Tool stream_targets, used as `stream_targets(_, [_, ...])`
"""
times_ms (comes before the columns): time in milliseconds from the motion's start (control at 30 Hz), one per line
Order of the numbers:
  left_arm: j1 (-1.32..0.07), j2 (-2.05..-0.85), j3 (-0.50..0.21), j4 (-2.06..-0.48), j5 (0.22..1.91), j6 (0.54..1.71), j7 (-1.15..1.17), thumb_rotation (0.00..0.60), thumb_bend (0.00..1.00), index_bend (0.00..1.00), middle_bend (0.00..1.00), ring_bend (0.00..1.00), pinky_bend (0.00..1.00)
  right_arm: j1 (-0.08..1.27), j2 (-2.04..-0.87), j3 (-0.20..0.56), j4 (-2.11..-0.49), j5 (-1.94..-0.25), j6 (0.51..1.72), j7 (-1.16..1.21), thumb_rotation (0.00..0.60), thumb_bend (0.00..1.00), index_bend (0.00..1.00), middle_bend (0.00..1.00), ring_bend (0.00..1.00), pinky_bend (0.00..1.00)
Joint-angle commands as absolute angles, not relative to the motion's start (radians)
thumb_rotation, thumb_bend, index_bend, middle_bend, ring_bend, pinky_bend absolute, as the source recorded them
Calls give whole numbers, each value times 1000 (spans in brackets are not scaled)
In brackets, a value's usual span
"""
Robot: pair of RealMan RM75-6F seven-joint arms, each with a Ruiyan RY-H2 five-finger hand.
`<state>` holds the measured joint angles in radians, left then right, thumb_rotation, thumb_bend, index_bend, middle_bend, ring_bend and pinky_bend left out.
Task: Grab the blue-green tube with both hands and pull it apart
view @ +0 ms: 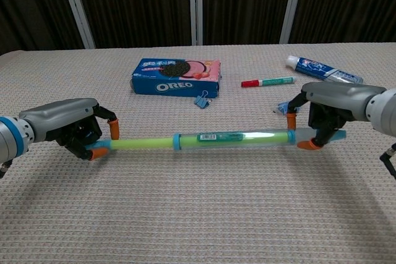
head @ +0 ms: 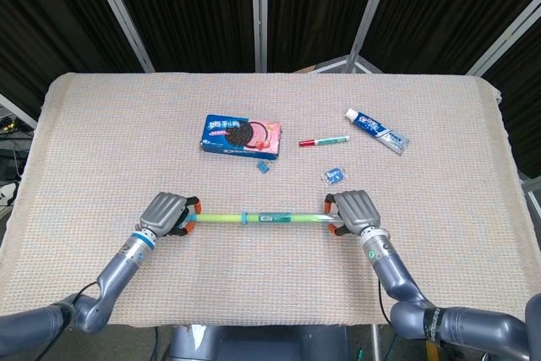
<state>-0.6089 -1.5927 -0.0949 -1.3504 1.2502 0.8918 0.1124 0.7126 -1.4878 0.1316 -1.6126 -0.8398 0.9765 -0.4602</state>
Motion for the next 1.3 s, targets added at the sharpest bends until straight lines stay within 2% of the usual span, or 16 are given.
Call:
stream_targets(33, [-604, -1579, -93, -1354, 1245, 895, 111, 600, 535, 710, 861, 852, 1000, 705, -1471, 130, -1622, -849, 981, -450, 600, 436, 605, 1000, 1000, 1000])
stream_targets(1300, [-560, -1521, -74, -1234, 1245, 887, -8, 600, 545, 723, 861, 852, 1000, 644, -1343, 125, -1603, -917, 977, -343, 600, 441, 610, 1000, 1000, 1000])
